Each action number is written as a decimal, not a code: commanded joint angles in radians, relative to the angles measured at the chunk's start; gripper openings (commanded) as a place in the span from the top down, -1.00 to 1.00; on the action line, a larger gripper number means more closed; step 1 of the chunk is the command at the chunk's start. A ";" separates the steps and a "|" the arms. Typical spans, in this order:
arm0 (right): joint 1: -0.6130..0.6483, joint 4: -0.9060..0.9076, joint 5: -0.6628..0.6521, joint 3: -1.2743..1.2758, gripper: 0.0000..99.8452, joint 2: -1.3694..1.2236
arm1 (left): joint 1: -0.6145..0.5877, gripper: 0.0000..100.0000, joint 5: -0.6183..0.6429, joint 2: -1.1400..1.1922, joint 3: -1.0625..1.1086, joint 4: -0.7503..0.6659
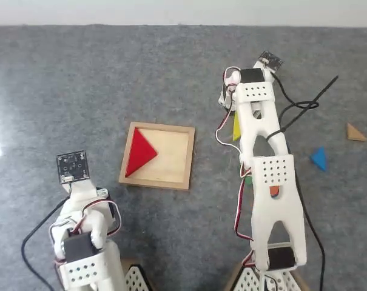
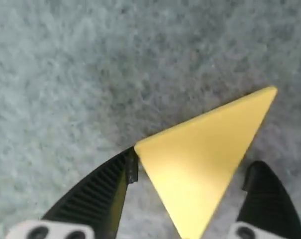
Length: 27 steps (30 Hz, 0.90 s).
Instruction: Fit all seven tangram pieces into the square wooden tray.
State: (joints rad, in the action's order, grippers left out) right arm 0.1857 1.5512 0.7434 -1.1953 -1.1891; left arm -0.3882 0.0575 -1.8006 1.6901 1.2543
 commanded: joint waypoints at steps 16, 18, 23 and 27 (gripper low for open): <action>-0.013 0.242 -0.135 -0.273 0.83 -0.030 | -0.005 0.97 -0.005 -0.017 -0.007 0.008; -0.024 0.242 -0.143 -0.299 0.83 -0.008 | -0.005 0.97 -0.005 -0.017 -0.007 0.008; -0.024 0.189 -0.327 -0.365 0.83 0.068 | -0.005 0.97 -0.006 -0.017 -0.007 0.008; -0.022 -0.028 -0.646 -0.348 0.83 0.025 | -0.005 0.97 -0.006 -0.017 -0.007 0.008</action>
State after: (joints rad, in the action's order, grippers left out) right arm 0.1657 1.6663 0.3307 -1.5113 -1.2121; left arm -0.3882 0.0575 -1.8006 1.6901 1.2543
